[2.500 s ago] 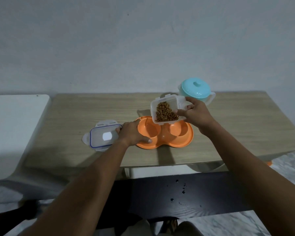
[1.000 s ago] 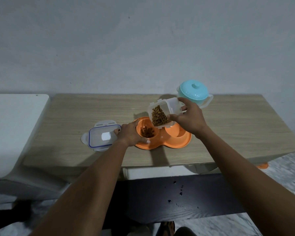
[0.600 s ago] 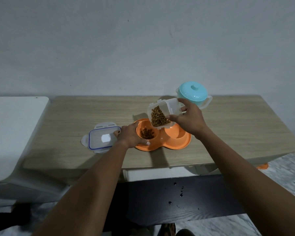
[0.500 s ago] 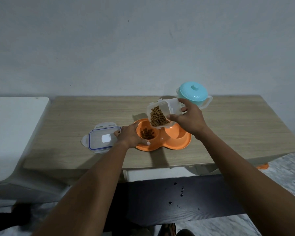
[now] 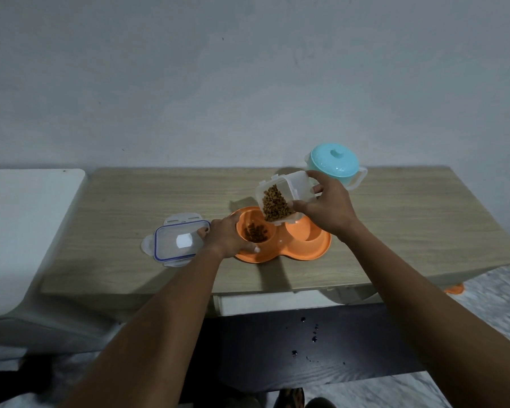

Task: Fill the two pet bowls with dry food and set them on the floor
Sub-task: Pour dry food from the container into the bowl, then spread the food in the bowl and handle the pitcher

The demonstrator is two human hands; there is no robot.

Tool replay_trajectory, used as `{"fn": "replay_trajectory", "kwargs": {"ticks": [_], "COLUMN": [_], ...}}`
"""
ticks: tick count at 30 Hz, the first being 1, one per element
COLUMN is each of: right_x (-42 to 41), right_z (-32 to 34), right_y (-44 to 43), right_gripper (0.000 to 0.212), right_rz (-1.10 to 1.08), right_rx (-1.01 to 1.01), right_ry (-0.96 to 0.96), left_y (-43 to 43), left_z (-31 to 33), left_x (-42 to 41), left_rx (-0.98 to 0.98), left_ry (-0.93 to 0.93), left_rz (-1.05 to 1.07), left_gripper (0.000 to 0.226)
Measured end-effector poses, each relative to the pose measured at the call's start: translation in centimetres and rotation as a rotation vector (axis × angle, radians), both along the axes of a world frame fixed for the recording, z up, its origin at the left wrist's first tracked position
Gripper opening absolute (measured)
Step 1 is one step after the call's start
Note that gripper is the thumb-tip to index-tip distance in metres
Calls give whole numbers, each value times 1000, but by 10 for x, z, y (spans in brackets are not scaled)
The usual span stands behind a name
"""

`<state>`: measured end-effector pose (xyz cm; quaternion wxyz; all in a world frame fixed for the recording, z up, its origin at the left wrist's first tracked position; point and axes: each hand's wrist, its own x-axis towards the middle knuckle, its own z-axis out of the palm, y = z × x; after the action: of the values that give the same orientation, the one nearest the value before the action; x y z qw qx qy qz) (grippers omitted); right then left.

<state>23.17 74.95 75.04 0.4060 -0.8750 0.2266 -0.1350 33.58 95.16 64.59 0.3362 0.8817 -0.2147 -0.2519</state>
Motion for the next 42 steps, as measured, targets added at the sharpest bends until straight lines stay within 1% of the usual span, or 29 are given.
{"fn": "replay_trajectory", "kwargs": {"ticks": [3, 6, 8, 10, 12, 14, 16, 18, 20, 22, 25, 28, 31, 37, 39, 41, 42], "right_x": [0, -1, 0, 1, 3, 6, 13, 27, 46, 67, 99, 123, 132, 124, 112, 92, 82], "right_z": [-2, -4, -5, -8, -13, -19, -25, -32, -40, -49, -65, -79, -92, -96, -89, -77, -72], "right_y": [-2, -2, -3, -7, -12, -16, -18, -18, -16, -11, -10, -14, -17, -22, -20, -18, -19], "right_gripper": [78, 82, 81, 81, 78, 65, 51, 49, 56, 57, 48, 38, 34, 36, 42, 50, 49], "right_rz": [-27, -38, -68, -124, -212, -270, -292, -305, -315, -303, -286, -289, -292, -271, -254, -217, -196], "right_rx": [43, 12, 71, 243, 481, 674, 791, 846, 850, 830, 810, 849, 816, 748, 666, 509, 424], "right_ry": [9, 27, 33, 52, 54, 20, 0, 5, 18, 32, 94, 124, 150, 169, 158, 138, 100], "left_y": [0, 0, 0, 0, 0, -1, -1, -2, -2, -3, -6, -9, -12, -28, -35, -43, -49], "left_z": [-1, -1, -2, -2, -1, -1, -2, -2, -3, -4, -7, -7, -6, 9, 9, 9, 8], "left_x": [-1, 0, 0, -1, -1, 0, 1, 2, 2, 3, 6, 8, 9, 8, 7, 3, -1], "left_rx": [-19, -3, -7, -6, 15, 40, 56, 76, 105, 126, 184, 245, 297, 401, 447, 453, 434], "left_ry": [7, -2, -6, -26, -45, -50, -46, -48, -55, -62, -83, -82, -78, -6, -27, -75, -93], "left_rz": [-1, -4, 4, 17, 25, 23, 19, 23, 26, 23, 20, 29, 26, 13, -7, -25, -20], "left_gripper": [94, 97, 96, 93, 94, 95, 98, 100, 101, 103, 109, 118, 119, 121, 126, 134, 135]}}
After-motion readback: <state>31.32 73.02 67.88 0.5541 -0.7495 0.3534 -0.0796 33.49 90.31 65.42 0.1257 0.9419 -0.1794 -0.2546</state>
